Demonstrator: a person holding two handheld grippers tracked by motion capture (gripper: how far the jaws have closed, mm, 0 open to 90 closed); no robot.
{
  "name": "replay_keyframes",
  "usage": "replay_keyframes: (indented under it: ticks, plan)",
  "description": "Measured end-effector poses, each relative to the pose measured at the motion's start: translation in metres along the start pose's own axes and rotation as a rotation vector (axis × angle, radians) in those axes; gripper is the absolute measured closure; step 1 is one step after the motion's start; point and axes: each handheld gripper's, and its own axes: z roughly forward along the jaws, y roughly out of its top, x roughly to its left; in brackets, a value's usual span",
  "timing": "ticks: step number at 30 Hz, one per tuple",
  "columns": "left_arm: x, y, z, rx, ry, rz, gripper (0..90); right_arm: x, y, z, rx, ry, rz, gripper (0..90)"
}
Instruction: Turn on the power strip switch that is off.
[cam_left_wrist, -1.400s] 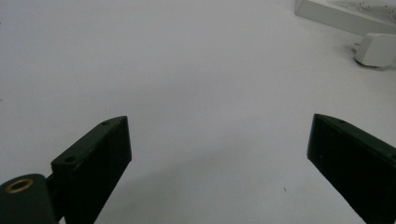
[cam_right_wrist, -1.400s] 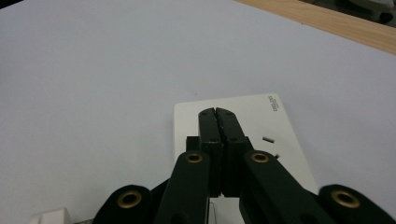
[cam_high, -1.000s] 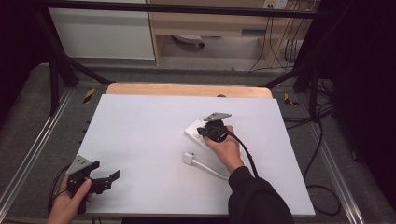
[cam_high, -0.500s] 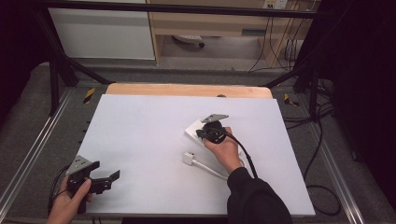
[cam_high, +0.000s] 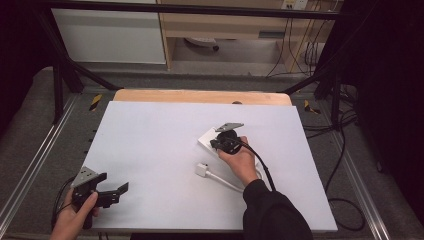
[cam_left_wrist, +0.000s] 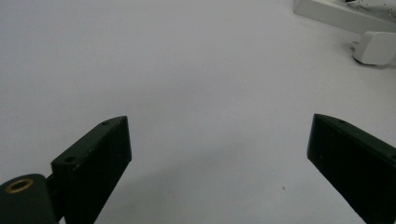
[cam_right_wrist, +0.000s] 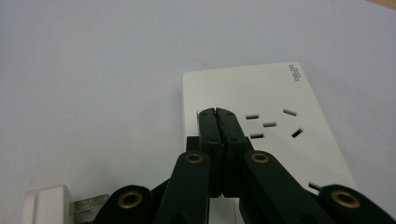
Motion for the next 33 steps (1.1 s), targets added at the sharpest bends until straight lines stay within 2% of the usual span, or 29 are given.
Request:
replay_keyframes:
  ticks: [25, 26, 28, 31, 33]
  plan:
    - [-0.001, -0.0004, 0.0005, 0.007, -0.004, 0.009, 6.4, 0.0005, -0.0028, -0.0009, -0.013, -0.001, 0.002, 90.0]
    - [-0.0009, -0.0004, 0.0006, 0.007, -0.004, 0.008, 6.4, -0.0007, -0.0037, -0.0012, 0.005, -0.01, -0.001, 90.0]
    - [-0.0009, -0.0004, 0.0008, 0.007, -0.003, 0.007, 6.4, -0.0017, -0.0052, -0.0013, 0.005, -0.013, -0.004, 90.0]
    - [-0.0011, -0.0004, 0.001, 0.008, -0.004, 0.009, 6.4, -0.0047, -0.0082, -0.0021, -0.012, 0.002, 0.027, 90.0]
    - [-0.0012, -0.0003, 0.001, 0.007, -0.004, 0.009, 6.3, -0.0045, -0.0079, -0.0013, -0.016, 0.005, 0.026, 90.0]
